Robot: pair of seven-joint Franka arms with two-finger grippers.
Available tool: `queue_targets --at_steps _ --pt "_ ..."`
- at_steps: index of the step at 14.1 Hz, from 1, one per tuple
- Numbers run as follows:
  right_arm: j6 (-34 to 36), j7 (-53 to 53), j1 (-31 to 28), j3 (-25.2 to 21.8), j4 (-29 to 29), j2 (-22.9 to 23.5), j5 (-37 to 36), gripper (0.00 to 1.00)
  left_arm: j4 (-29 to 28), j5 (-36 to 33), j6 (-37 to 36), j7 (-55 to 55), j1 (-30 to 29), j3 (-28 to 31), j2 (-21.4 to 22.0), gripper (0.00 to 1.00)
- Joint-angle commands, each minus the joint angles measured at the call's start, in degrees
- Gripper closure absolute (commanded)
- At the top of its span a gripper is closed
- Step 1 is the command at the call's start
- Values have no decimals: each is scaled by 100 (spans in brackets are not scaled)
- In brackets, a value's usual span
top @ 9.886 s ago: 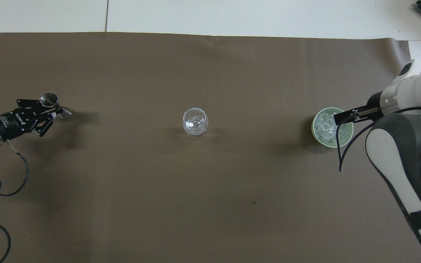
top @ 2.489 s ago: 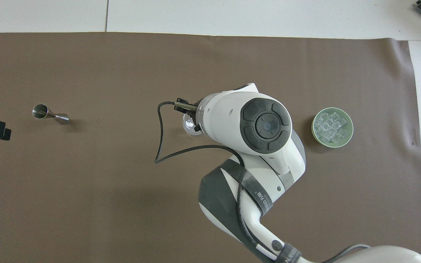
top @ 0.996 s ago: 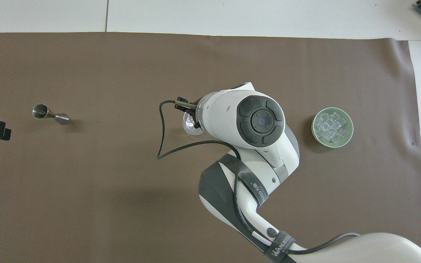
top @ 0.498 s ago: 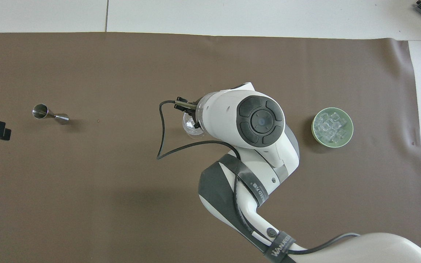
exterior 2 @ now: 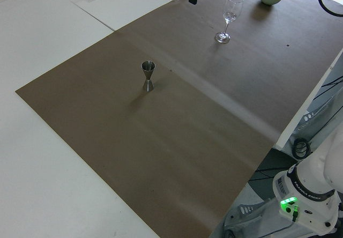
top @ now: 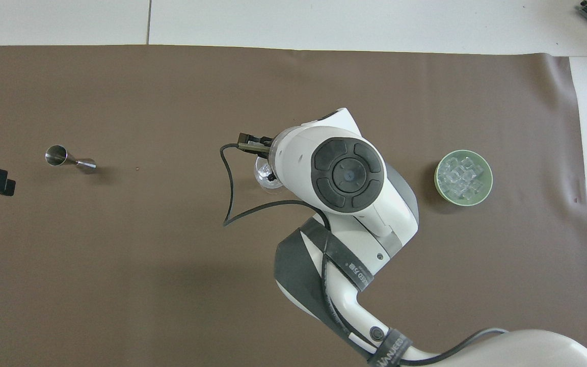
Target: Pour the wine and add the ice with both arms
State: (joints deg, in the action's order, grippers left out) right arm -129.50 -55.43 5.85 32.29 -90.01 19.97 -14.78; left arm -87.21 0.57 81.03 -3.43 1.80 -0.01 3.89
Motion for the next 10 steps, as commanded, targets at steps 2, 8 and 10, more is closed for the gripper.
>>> queue_targets --at_steps 2,8,10 --pt "214 339 -49 -257 255 -45 -104 0 37 -66 -61 0 -57 -35 33 0" --pt "671 945 -58 -802 256 -440 -122 0 37 -66 -61 0 -57 -34 33 0" --pt "812 1200 -58 -1039 247 -572 -61 0 37 -66 -61 0 -57 -43 33 0"
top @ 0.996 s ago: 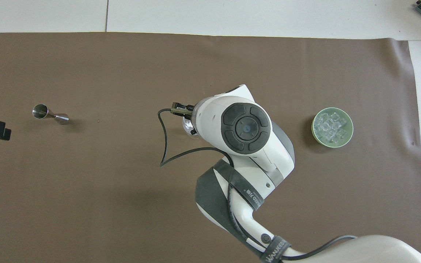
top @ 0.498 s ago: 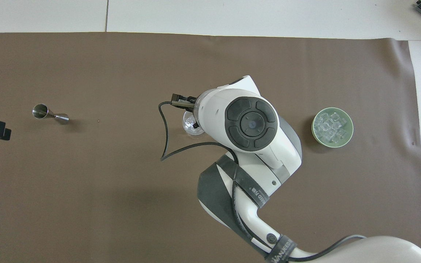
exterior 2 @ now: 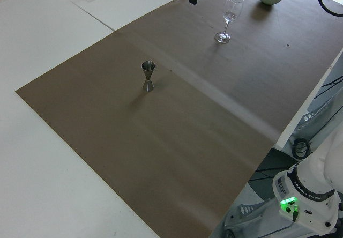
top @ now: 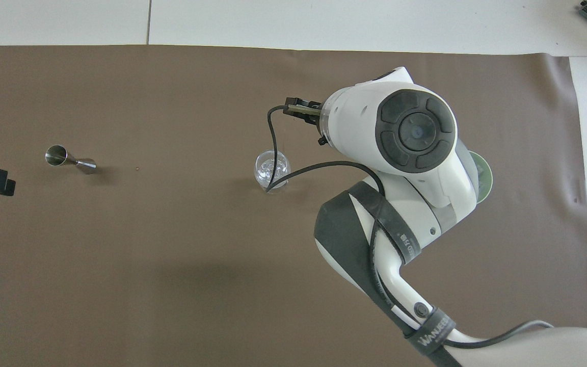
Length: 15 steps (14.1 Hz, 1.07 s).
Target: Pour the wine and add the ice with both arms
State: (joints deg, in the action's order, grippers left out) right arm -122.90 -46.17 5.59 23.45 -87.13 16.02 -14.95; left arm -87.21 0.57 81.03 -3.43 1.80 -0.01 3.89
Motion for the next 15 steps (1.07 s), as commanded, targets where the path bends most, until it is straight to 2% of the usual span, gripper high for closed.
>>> queue_targets --at_steps 1,5,8,12,15 --pt "248 380 -40 -234 -41 -248 -17 0 37 -66 -61 0 -57 -43 33 0" --pt "775 731 -40 -647 -41 -547 210 0 37 -66 -61 0 -57 -43 33 0" --pt "1302 1433 -40 -1078 -41 -836 729 0 28 -66 -61 0 -57 -43 33 0" --pt "2023 2250 -40 -1605 -59 -1127 844 0 37 -66 -61 0 -57 -34 33 0" --pt "2489 2945 -49 -2219 -94 -1338 1414 0 37 -66 -61 0 -57 -34 33 0"
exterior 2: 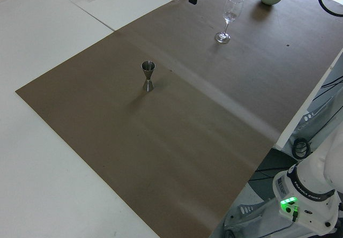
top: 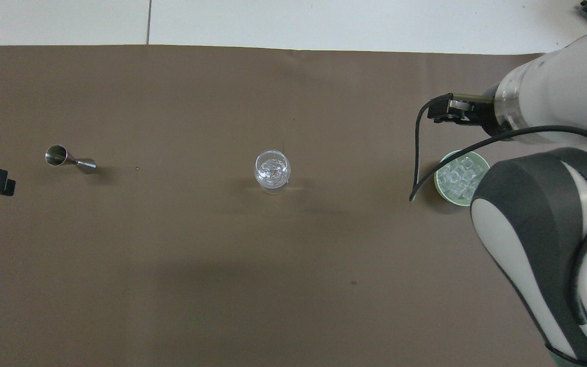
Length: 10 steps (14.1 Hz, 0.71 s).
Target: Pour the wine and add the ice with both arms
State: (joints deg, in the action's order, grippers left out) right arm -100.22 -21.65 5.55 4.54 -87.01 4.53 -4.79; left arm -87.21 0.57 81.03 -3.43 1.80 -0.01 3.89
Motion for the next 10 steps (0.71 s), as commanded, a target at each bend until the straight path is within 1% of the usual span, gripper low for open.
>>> queue_targets --at_steps 1,4,5,7,10 --pt "352 721 -36 -418 -105 -215 426 0 37 -66 -61 0 -57 -43 33 0" --pt "818 1013 -45 -743 -149 -303 452 0 37 -66 -61 0 -57 -34 33 0" --pt "907 1109 -45 -779 -210 -329 452 0 37 -66 -61 0 -57 -43 33 0" --pt "820 1276 -45 -797 -552 -496 452 0 37 -74 -61 0 -57 -43 33 0" --pt "820 1444 -45 -876 -668 -497 443 0 37 -66 -61 0 -57 -43 33 0"
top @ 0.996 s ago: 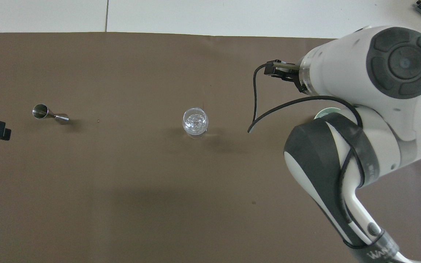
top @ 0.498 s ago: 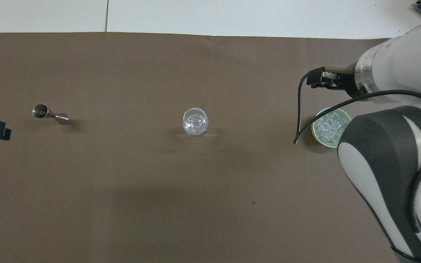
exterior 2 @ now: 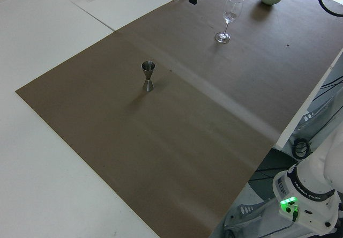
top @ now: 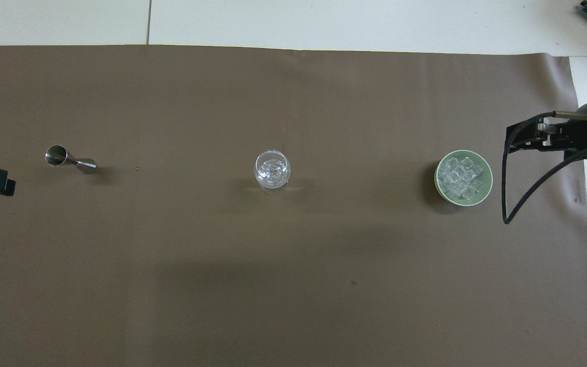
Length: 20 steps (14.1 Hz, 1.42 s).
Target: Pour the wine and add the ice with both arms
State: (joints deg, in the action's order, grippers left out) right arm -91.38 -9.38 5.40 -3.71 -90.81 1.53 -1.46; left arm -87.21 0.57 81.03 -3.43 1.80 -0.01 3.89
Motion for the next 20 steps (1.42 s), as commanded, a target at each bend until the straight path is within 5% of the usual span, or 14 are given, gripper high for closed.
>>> queue_targets --at_steps 1,20 --pt "-64 217 -30 -51 -279 -197 111 0 37 -66 -61 0 -57 -43 33 0" --pt "24 208 -382 152 -174 -320 199 0 37 -66 -61 0 -57 -43 33 0"
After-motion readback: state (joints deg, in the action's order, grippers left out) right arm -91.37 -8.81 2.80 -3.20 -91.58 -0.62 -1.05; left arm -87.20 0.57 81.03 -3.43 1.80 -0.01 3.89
